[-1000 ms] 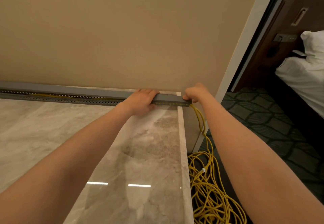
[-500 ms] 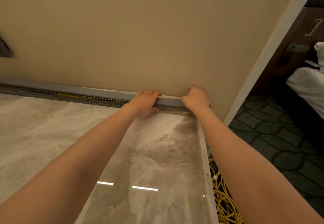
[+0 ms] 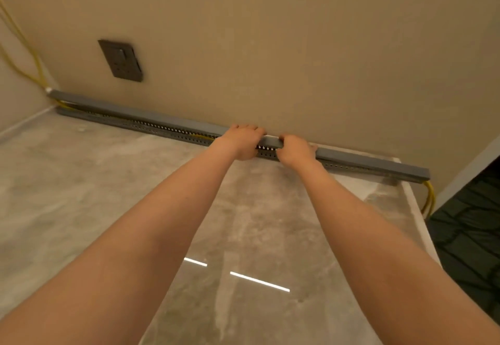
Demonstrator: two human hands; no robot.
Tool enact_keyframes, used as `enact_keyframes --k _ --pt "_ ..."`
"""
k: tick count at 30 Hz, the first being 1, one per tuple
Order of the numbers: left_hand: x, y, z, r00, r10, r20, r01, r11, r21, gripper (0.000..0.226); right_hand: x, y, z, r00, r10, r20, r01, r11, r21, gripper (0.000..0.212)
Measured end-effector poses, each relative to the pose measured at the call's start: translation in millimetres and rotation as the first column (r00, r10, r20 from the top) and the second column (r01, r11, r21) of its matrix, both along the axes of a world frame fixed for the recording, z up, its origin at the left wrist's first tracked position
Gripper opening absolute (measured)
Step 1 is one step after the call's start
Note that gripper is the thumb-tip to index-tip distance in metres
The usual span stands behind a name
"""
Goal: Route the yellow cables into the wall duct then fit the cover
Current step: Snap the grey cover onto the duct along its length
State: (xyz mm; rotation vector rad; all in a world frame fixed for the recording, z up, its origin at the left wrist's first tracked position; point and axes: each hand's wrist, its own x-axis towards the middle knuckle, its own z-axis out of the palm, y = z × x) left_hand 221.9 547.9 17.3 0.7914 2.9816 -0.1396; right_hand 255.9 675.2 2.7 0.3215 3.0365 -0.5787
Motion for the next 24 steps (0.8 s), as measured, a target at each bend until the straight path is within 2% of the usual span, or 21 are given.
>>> enact_keyframes --k 4,9,15,18,24 --pt "-2.3 -30.2 -0.6 1.000 0.015 0.017 -0.014 1.000 -0.019 0.056 -11.2 -27.5 -2.3 0.996 0.091 0.016 -0.091 0.995 0.047 0.040" --pt "-0.7 -48.4 -8.8 1.000 0.015 0.027 -0.014 1.000 -0.022 0.058 -17.8 -34.5 -5.3 0.998 0.045 0.034 -0.048 0.995 0.092 0.045" --pt "-8.8 -55.3 -10.0 0.995 0.097 -0.011 -0.096 0.995 0.035 0.053 -19.7 -22.1 -7.9 0.984 0.165 -0.065 -0.157 0.981 0.115 0.044" --pt "-13.2 -45.8 -11.7 0.994 0.102 -0.038 -0.102 0.995 0.000 0.050 -19.0 -11.9 -9.5 0.978 0.185 -0.099 -0.174 0.978 0.115 0.041" --pt "-23.8 -37.5 -24.2 0.993 0.085 -0.080 -0.094 0.989 -0.112 0.049 -26.5 -4.5 -13.0 0.971 0.230 -0.066 -0.222 0.968 0.118 0.038"
